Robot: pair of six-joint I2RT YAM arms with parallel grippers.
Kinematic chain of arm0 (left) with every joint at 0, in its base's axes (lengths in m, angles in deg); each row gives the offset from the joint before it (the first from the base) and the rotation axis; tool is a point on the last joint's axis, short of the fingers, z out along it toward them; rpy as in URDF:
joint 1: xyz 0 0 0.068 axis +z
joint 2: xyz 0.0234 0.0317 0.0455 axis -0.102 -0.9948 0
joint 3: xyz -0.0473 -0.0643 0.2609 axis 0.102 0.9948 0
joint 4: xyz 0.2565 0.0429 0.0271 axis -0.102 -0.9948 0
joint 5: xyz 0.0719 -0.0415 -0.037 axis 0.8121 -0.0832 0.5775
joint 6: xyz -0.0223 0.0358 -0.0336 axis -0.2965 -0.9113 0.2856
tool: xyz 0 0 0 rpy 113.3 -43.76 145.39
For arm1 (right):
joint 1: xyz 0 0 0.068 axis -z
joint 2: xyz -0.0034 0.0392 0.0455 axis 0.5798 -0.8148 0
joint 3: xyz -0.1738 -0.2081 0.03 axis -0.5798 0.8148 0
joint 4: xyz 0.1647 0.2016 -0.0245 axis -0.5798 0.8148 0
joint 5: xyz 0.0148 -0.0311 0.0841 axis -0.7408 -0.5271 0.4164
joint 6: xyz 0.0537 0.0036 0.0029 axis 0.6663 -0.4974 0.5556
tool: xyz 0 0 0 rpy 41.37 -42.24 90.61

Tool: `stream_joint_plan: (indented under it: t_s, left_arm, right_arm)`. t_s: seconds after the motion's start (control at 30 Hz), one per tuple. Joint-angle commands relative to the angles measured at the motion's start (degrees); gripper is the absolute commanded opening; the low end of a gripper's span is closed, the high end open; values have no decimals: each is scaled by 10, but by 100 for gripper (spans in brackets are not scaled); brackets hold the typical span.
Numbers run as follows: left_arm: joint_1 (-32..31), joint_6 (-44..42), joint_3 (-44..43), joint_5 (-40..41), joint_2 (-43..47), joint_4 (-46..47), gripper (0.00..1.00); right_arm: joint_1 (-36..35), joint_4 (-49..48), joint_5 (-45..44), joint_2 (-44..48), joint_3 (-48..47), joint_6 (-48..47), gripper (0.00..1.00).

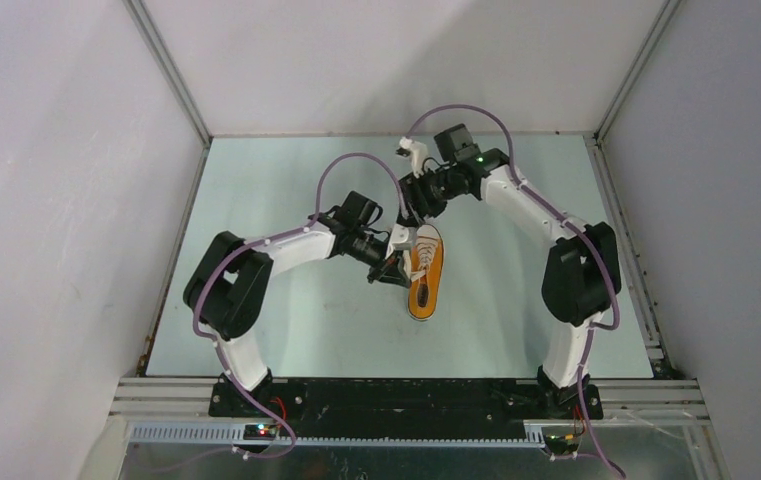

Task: Tie the shoes

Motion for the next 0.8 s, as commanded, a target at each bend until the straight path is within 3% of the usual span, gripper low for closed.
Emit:
stream_joint_plan:
  t_s: [0.0, 0.07, 0.2, 0.37, 0.53, 0.77]
  left_arm:
    - [-2, 11, 11, -21, 14, 44, 0]
    - [-2, 35, 14, -26, 11, 74, 0]
    - [-3, 90, 12, -34, 6, 115, 0]
    - [-3, 109, 0, -36, 3, 105, 0]
    - [-3, 140, 3, -40, -4, 109, 0]
    - [-3, 222, 25, -33, 6, 184, 0]
  right_arm:
    - [55, 7, 1, 46, -17, 6, 68]
    - [77, 16, -9, 64, 6, 7, 66]
    - [99, 38, -17, 94, 81, -27, 48]
    - [98, 95, 47, 84, 133, -168, 29]
    - [86, 102, 77, 57, 120, -213, 21]
    - [58, 65, 118, 20, 121, -155, 19]
